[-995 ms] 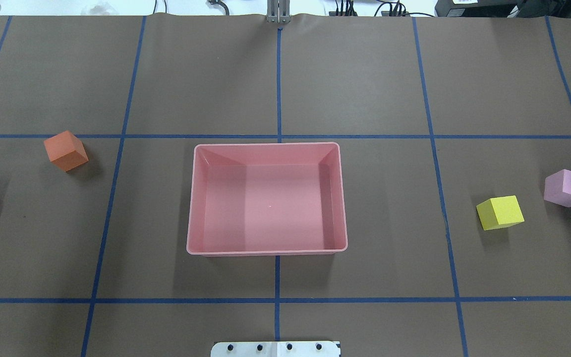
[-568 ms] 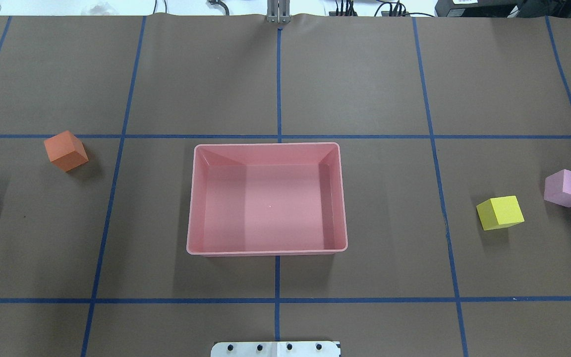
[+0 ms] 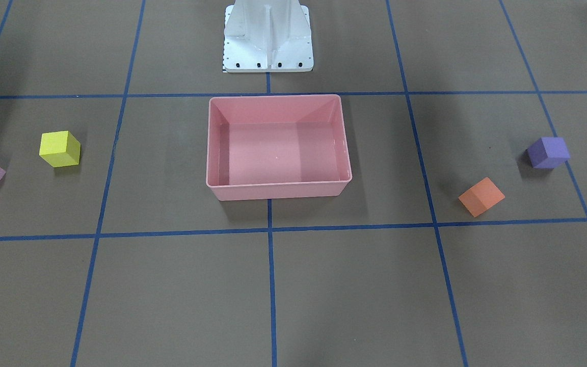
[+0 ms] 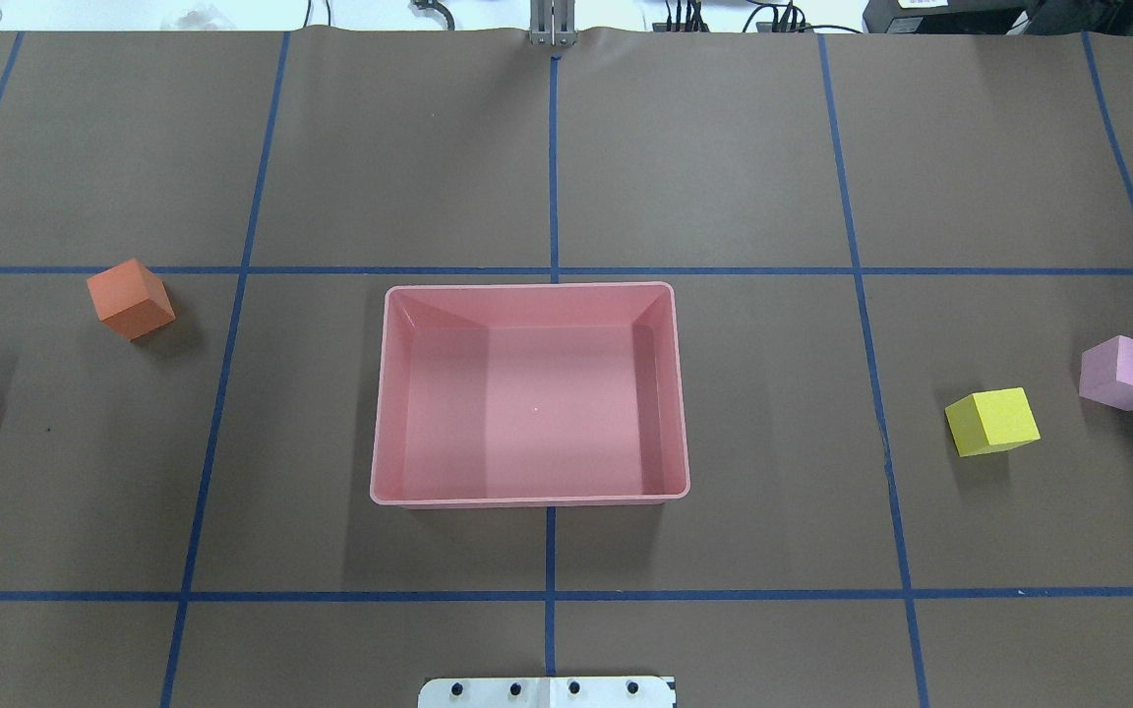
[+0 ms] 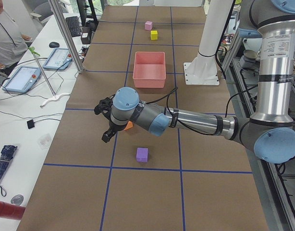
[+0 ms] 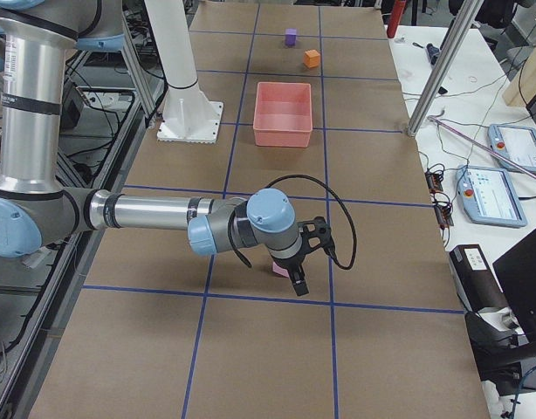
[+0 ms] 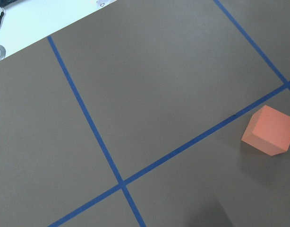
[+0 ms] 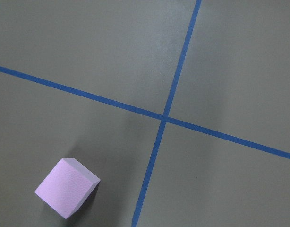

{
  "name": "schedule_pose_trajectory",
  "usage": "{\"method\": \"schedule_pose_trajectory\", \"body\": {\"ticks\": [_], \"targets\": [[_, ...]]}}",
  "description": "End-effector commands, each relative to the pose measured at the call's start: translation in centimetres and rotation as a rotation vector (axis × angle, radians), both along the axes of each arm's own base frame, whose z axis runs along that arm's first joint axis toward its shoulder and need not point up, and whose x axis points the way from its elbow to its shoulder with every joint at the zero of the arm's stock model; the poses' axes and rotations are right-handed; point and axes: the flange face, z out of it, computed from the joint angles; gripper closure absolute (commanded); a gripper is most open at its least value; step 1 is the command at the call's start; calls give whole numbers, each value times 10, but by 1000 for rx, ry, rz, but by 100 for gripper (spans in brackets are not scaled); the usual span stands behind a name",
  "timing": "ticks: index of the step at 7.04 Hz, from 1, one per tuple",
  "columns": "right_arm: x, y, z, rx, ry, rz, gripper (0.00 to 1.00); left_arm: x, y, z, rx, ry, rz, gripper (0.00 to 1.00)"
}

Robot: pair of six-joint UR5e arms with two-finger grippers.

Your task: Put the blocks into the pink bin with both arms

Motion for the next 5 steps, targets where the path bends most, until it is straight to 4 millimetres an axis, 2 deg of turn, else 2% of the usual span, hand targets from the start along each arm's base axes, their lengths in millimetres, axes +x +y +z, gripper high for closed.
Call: {"method": "schedule_pose_trajectory", "body": {"ticks": [1, 2, 4, 5], "targets": [[-2, -2, -1, 18, -4, -4, 0, 101, -27, -23, 46, -2, 167, 0], [-2, -2, -1, 18, -4, -4, 0, 121, -27, -24, 5, 14, 169, 0], [-3, -2, -2, 18, -15, -6, 0, 201, -35, -49, -5, -16, 201, 0], [-3, -2, -2, 19, -16, -8, 0, 228, -44, -48, 9, -59, 208, 0]]}}
